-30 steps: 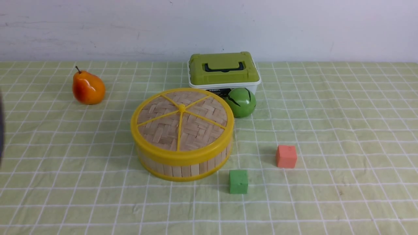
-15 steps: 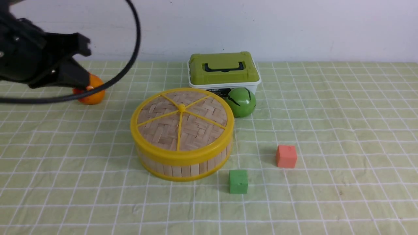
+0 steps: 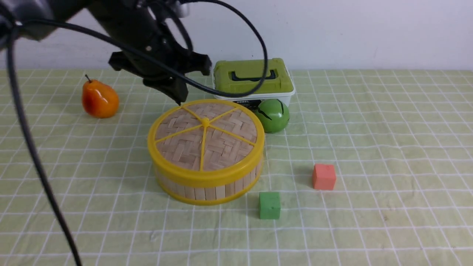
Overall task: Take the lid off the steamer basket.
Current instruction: Use the left arm to lift the lid of the steamer
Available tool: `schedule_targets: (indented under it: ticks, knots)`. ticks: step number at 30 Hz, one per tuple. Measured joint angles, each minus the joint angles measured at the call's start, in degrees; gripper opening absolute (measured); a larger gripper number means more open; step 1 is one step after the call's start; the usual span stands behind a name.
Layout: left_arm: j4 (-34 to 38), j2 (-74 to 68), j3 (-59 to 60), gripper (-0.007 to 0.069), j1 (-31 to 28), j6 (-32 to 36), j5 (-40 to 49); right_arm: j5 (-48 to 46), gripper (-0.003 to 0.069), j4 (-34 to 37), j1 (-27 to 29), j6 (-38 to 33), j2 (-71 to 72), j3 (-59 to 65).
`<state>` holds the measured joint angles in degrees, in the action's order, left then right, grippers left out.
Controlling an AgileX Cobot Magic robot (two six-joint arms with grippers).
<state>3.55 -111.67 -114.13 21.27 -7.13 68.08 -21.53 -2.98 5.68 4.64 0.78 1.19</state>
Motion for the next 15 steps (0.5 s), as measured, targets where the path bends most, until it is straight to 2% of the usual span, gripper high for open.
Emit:
schedule_targets:
  ticks: [4,8,11,12,15]
  knots:
    - [-5.5,-5.4,-5.9,0.0011,3.5,-2.4,1.0,0.0,0.0242,0.0,0.0,0.0,0.0,0.0]
    - [-8.7,-8.9,-8.5,0.0103,5.6,-2.8,1.1,0.0,0.0242,0.0,0.0,0.0,0.0,0.0]
    - [-10.3,-10.7,-9.2,0.0209,6.3,-2.8,1.1,0.0,0.0242,0.0,0.0,0.0,0.0,0.0]
    - [-10.6,-11.6,-9.3,0.0274,6.3,-2.9,1.1,0.0,0.0242,0.0,0.0,0.0,0.0,0.0]
    - [-11.3,-12.6,-9.3,0.0362,6.3,-3.0,0.6,0.0,0.0242,0.0,0.0,0.0,0.0,0.0]
